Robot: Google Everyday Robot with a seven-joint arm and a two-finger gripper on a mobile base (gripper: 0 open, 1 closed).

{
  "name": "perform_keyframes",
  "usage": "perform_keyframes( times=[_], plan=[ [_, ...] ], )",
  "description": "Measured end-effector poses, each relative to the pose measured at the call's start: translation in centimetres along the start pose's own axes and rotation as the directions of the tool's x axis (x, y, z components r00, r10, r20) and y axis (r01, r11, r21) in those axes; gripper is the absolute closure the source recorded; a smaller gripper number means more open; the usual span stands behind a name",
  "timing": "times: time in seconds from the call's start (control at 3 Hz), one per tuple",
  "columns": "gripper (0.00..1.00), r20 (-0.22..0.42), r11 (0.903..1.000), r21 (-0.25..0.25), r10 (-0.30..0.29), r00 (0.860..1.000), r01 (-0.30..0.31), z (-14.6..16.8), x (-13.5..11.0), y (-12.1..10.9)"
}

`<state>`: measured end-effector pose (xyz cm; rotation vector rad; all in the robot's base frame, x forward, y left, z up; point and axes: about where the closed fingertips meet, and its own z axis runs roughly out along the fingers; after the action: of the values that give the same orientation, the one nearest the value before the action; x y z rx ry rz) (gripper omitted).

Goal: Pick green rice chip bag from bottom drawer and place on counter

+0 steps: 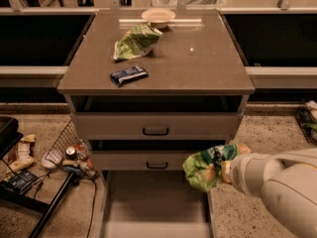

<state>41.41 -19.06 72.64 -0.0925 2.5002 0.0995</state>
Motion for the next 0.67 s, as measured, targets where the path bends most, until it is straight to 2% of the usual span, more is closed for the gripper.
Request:
perform_keyframes(
  times=[0.33, 0.67],
  plan=[
    [1.0, 0.096, 0.9918, 0.092, -0.097, 0.991, 0.089, -5.6, -7.0, 1.8],
    [1.0, 0.153, 0.9664, 0.193, -0.201, 0.968, 0.17, -10.7, -13.6, 3.5]
  ],
)
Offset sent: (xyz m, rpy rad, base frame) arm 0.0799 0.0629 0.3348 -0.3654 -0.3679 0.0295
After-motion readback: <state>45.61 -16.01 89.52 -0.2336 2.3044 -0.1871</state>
